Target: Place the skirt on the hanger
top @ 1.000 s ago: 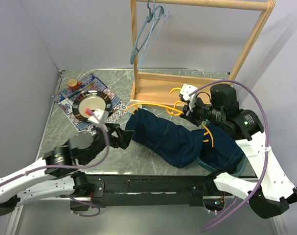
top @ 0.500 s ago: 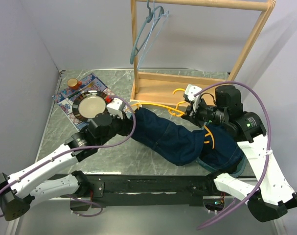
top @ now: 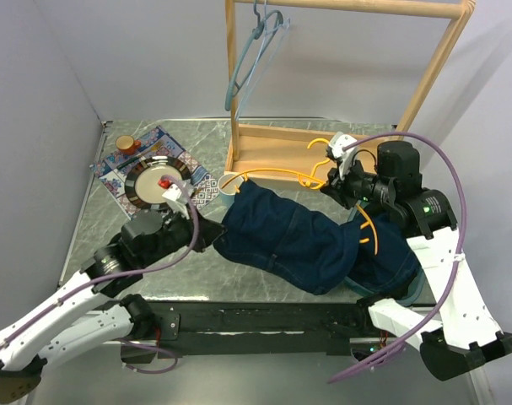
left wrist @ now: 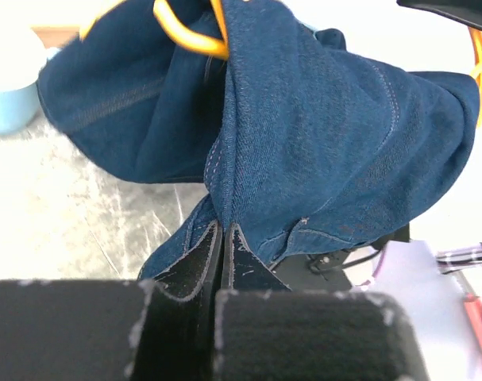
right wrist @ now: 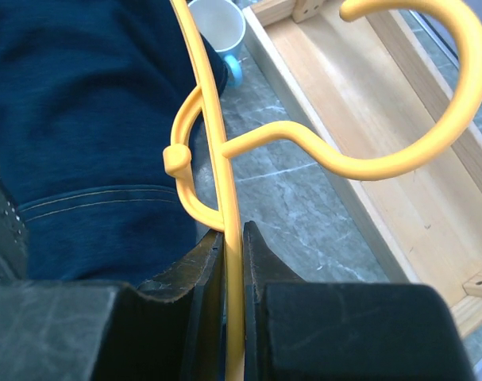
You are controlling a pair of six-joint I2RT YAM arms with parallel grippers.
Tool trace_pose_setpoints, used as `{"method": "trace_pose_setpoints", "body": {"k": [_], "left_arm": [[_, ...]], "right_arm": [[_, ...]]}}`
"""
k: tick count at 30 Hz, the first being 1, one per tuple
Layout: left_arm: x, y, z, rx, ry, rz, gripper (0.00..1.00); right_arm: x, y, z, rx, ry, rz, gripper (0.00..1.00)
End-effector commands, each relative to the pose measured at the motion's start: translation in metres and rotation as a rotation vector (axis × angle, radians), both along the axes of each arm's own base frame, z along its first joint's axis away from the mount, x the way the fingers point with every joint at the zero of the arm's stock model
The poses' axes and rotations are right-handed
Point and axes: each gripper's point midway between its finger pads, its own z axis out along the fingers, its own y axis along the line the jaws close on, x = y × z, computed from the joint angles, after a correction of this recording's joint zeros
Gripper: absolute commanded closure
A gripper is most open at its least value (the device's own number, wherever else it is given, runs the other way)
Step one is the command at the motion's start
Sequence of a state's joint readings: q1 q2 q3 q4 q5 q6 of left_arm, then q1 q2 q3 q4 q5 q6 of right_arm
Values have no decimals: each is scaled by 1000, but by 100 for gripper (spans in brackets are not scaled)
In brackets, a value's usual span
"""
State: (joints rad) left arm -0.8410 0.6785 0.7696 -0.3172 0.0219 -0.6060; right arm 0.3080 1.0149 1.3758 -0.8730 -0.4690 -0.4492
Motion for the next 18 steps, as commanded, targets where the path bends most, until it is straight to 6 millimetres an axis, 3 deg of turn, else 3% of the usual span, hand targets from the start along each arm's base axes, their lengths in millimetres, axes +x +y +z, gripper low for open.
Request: {"method": "trace_pose_setpoints", "body": {"k": [1,5,9,11,12,13,14,16,18], "left_arm": [[-11,9,-36,27,137,27,99],[-14,-5,-51,40,182,-33,99],[-25,-24,-63,48,238,-149,99],[-24,-23,-67,55,238,-147,99],[-18,-17,-71,83,231,-100,91],[-13,-12,-65,90,212,-64,56],[-9,-7,-61,113,177,-42,43],[-3,6,-28,108,65,-2,20],[-6,17,6,117,-108,-31,13]], "right_arm": [[27,-12,43,59,-166,-89,100],[23,-11,49,72,-178,-84,100],[30,-24,55,63,-198,-162,100],[26,-22,52,59,-190,-131,100],[24,-21,50,62,-188,-121,100],[18,-16,49,62,-186,-79,100],[15,-14,46,57,-182,-53,100],[8,-13,40,34,-181,-14,100],[-4,-6,34,19,-177,71,100]]}}
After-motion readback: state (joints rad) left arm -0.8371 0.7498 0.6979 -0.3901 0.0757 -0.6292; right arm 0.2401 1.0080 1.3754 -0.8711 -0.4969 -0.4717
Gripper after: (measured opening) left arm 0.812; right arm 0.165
